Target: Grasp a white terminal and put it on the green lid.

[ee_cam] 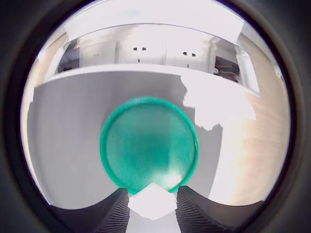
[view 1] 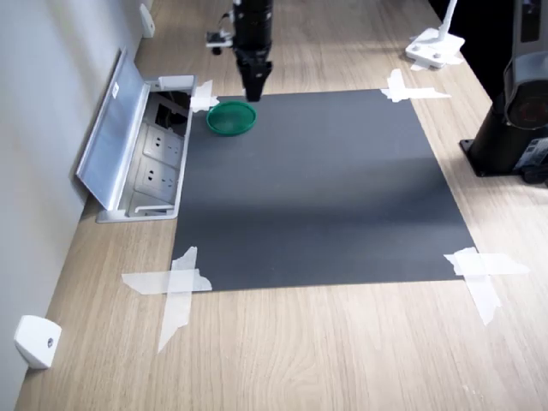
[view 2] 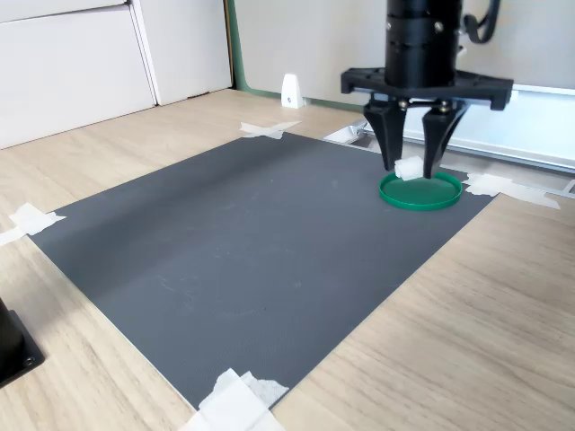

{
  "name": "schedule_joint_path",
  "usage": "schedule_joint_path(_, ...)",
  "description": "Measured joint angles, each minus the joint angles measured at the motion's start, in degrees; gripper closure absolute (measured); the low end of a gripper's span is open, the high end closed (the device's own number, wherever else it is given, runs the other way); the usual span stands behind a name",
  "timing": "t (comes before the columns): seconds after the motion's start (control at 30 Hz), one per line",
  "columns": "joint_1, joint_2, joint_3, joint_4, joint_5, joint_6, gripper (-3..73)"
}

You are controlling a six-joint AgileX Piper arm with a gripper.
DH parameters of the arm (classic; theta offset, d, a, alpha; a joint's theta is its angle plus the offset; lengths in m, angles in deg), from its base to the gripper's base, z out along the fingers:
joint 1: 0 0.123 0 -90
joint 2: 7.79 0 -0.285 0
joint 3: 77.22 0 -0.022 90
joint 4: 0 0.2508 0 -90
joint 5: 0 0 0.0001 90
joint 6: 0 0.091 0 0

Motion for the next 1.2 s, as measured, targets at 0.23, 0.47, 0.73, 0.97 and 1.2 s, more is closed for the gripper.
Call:
schedule_joint_path(0.23,0.0,3.8,-2.7,3.1,-0.5,-0.2,31.6)
schedule_joint_path(0.47,0.0,4.1,-2.7,2.4,-1.4,-1.0,31.6)
schedule_joint_path(0.73,0.0,4.1,-2.7,2.3,-1.1,0.4,15.1)
schedule_joint_path(0.97,0.0,0.7,-1.3,0.7,-2.6,2.3,18.6)
schedule_joint_path(1.2,0.4,-12.2,8.9,-0.2,-10.9,3.4,59.7)
